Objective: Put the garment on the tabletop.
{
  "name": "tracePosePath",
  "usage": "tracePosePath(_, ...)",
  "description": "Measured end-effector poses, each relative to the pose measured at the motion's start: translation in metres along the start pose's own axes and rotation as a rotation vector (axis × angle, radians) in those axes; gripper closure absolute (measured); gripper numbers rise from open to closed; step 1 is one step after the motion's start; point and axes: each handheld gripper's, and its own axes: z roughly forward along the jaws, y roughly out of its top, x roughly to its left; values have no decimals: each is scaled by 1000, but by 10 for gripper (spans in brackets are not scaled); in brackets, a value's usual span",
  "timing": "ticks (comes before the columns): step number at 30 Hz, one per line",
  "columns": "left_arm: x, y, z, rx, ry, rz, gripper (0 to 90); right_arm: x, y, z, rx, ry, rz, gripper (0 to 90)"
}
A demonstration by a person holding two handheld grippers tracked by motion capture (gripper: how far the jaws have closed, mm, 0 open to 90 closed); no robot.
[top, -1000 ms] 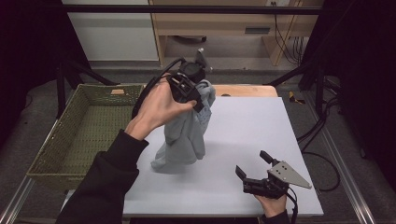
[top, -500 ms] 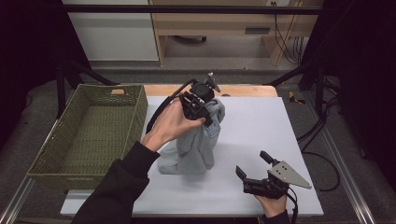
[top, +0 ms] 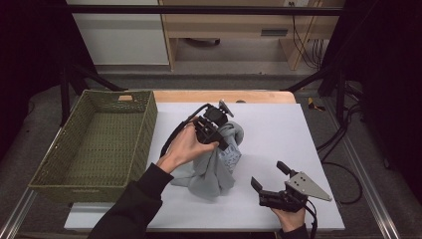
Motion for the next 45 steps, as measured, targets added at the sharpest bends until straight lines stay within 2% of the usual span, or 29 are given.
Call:
tracePosePath(7,2,-10,28,23,-10,7,787,0,0,0,0,1,4,0)
tracePosePath(13,4,-17,47,36,-2,21,758,-1,0,0,0,3,5,0)
tracePosePath(15,3,-17,48,39,5,29,720,-1,0,0,2,2,10,0)
tracePosePath(17,3,-17,47,20,3,34,604,0,0,0,5,1,11,0)
tracePosePath(20,4,-16,40,-64,-6,41,395,-1,0,0,3,1,15,0)
tracePosePath(23,5,-17,31,-143,8,43,223,-1,0,0,-3,-1,13,0)
tracePosePath(27,3,-19,22,-215,55,53,115,-2,0,0,0,0,8,0)
tracePosePath(32,0,-23,11,-285,115,56,62,-2,0,0,-3,3,4,0)
tracePosePath(34,-3,-25,7,-326,131,44,54,-1,1,0,-13,8,23,0)
tracePosePath(37,-6,-30,0,-394,167,44,54,-3,1,-1,1,4,19,0)
tracePosePath(40,-7,-36,-6,-452,151,33,50,-4,1,-1,0,5,13,0)
tracePosePath(42,-8,-41,-10,-481,145,39,43,-5,1,-1,-9,8,-7,0)
tracePosePath(43,-8,-43,-12,-493,147,41,40,-5,1,-1,-14,8,2,0)
tracePosePath(44,-9,-46,-13,-506,153,43,38,-3,2,-1,-4,3,30,0)
tracePosePath(45,-9,-49,-14,-515,150,39,38,-3,3,-2,3,-1,26,0)
